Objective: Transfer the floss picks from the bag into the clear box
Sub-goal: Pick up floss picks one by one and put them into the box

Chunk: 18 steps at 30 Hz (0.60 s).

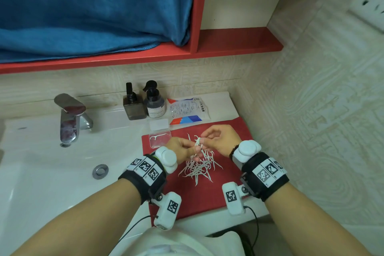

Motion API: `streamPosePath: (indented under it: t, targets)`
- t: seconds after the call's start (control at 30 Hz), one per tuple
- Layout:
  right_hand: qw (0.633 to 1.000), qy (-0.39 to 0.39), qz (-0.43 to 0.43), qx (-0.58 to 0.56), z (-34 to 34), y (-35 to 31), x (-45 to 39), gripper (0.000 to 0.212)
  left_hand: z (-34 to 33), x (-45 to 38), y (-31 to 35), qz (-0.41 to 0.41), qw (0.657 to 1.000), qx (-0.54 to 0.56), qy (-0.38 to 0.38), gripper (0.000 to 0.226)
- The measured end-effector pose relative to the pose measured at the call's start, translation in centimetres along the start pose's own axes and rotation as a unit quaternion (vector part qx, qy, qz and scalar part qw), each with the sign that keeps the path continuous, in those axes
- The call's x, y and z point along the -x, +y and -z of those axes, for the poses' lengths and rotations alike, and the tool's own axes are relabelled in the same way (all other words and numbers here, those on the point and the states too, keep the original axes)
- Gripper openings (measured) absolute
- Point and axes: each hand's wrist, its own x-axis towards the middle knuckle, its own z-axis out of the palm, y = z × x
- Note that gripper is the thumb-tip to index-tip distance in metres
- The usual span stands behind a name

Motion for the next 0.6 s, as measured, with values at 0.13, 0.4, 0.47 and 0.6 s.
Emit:
streamPosePath:
  t: [0.13,0.4,0.47,0.6]
  targets:
    - [0.997,-0.007,-0.003,-0.076,0.1,0.3,0.1,0.012,0.0,-0.2,-0.2,-0.001,1.000,0.012,0.003,0.009]
    - [0.991,0.006,-0.077,-0.108,0.8,0.4,0.2,0.021,0.0,-0.8,0.1,-0.012,1.000,0.021,0.020,0.013]
    - [0.989,0.015,-0.069,-0.127,0.8,0.2,0.3,0.022,-0.2,-0.8,0.4,-0.021,1.000,0.017,-0.001,0.012]
    - [0.990,0.022,-0.034,-0.136,0.9,-0.2,0.8,0.021,-0.3,-0.6,1.1,-0.025,0.999,0.009,-0.029,0.016]
